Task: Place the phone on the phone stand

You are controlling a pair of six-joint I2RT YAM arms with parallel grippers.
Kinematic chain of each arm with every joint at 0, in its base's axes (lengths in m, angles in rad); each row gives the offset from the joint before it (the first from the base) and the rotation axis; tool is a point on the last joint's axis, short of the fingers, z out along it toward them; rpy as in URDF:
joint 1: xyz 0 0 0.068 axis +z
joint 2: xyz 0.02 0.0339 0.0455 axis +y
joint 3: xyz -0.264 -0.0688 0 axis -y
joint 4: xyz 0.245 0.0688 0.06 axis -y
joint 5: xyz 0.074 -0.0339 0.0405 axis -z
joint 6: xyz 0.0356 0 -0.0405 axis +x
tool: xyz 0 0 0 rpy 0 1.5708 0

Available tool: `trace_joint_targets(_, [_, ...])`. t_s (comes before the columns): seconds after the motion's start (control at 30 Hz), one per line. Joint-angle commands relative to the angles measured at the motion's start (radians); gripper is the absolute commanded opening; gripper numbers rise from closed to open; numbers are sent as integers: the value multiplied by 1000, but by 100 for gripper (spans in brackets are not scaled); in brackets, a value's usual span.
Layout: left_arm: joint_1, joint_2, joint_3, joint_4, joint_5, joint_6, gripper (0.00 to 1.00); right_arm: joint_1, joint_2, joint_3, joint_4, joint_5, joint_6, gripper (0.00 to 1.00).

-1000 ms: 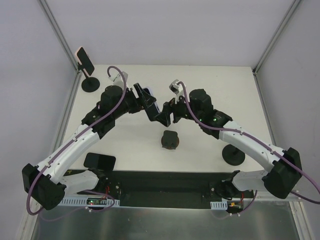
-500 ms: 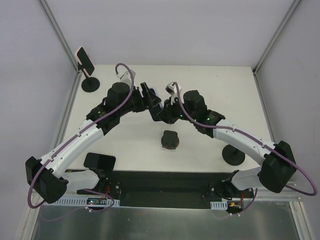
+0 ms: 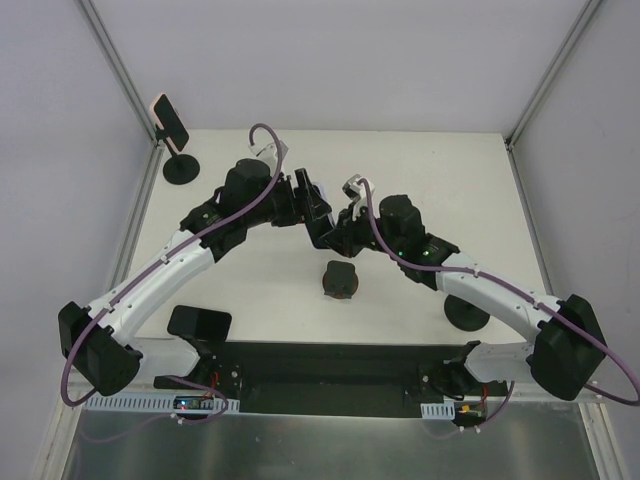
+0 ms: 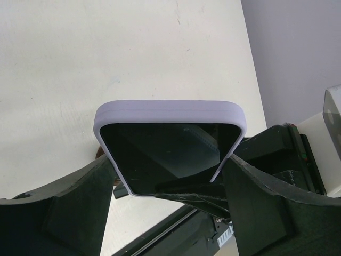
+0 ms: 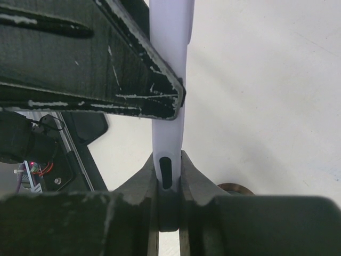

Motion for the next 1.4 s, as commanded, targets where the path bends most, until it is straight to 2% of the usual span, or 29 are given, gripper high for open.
trace_joint_targets(0.0, [3,8,69,62,41,59,75,18,-64,9,92,-94,-23,1])
trace_joint_targets(0.07, [6,3,77,64,104,105,82,16,-78,9,64,-37,-15,1])
trace_joint_targets(0.17, [6,-44,55,70,119,225,99,1,-107,6,18,73,5,1])
trace_joint_targets(0.27, [14,-122,3,73,99,345,99,-34,-170,-34,-5,202,41,1])
trace_joint_targets(0.33, [32,-178,-49,73,139,418,99,-85,-210,-69,-17,262,54,1])
trace_joint_targets(0.37, [40,-191,-69,73,167,444,98,-106,-254,-78,-39,282,63,1])
trace_joint_targets(0.4, [52,-208,-86,73,211,499,91,-158,-277,-90,-49,297,78,1])
trace_joint_targets(0.47, [73,-193,-109,49,427,547,88,-223,-345,-126,-75,303,89,1])
trace_joint_targets(0.5, [74,-132,-98,-41,516,614,87,-285,-366,-135,-82,294,89,1])
trace_joint_targets(0.53, [74,-91,-51,-89,691,647,86,-316,-386,-141,-88,262,86,1])
trace_joint_targets(0.67, [69,90,3,-195,829,753,73,-419,-487,-172,-128,201,52,1])
trace_joint_targets(0.73, [66,173,32,-201,796,797,65,-445,-515,-178,-140,191,40,1])
trace_joint_targets(0.83, [58,284,84,-201,828,823,54,-453,-560,-189,-155,172,34,1])
trace_joint_targets(1.03, [8,425,133,-211,857,863,53,-459,-600,-218,-161,148,29,1])
trace_joint_targets(1.17, [-2,473,136,-211,814,882,42,-465,-615,-224,-165,139,23,1])
trace_joint_targets(1.37, [0,496,133,-215,738,905,43,-472,-610,-222,-163,124,19,1])
